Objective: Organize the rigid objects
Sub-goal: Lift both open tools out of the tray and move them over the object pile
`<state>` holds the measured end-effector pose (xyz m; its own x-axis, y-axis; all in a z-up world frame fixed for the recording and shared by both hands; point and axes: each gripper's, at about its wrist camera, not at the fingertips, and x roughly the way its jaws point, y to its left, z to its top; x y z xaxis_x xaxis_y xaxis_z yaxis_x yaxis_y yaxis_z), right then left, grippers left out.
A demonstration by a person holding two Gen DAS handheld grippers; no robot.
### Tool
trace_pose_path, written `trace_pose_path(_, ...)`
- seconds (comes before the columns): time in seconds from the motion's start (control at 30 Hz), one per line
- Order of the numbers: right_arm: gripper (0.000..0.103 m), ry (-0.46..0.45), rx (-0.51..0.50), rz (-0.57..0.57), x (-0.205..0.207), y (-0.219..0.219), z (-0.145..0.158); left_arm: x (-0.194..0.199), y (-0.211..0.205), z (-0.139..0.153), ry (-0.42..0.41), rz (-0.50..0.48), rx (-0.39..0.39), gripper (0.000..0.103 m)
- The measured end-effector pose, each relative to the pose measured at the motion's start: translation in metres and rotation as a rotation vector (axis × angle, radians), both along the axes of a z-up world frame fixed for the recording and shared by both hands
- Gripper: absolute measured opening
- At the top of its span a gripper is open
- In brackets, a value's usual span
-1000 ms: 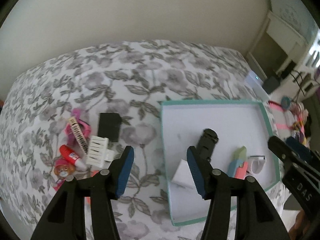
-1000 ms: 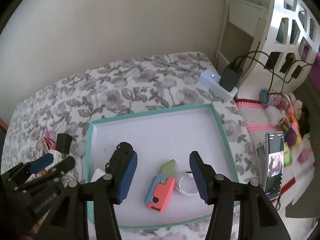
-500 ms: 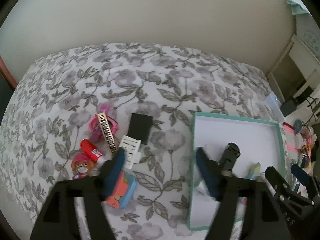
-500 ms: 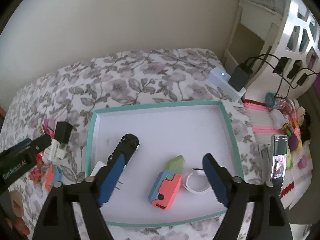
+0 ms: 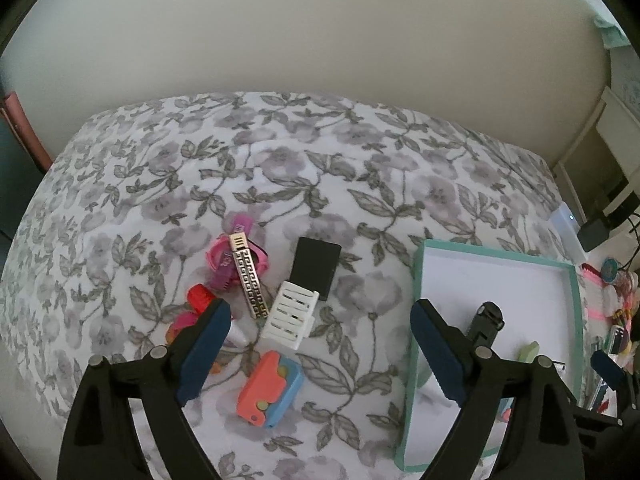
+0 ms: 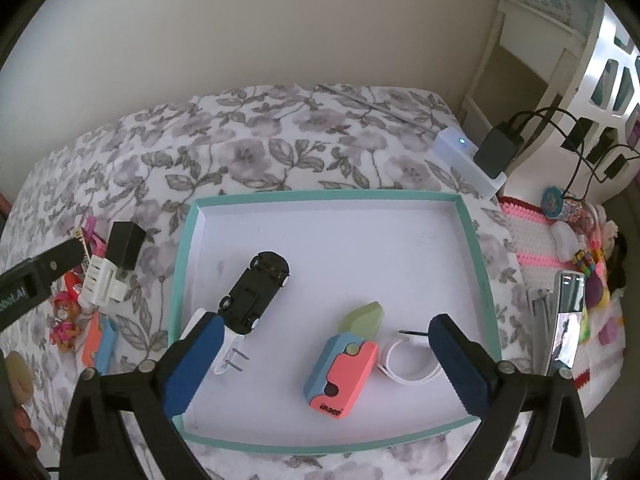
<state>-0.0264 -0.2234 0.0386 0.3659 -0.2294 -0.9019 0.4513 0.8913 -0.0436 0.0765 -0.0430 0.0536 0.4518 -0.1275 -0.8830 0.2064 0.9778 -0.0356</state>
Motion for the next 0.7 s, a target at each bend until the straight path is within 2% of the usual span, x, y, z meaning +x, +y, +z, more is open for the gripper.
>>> trace_pose_path(0.2, 0.103, -0.001, 0.033, 0.009, 0.003, 0.005, -0.005, 0.006, 0.021, 0.000, -0.040, 0.058, 0.067, 0.097)
trace_pose_path(0.5, 0.103, 0.017, 0.049, 0.095, 0.020, 0.039, -0.014, 0.021, 0.084, -0.001, -0.037, 0.211, 0.048, 0.097)
trace_pose_path(0.7, 0.103, 0.009, 0.078, 0.167, 0.034, 0.072, -0.019, 0.022, 0.113, -0.003, -0.030, 0.253, 0.059, 0.097)
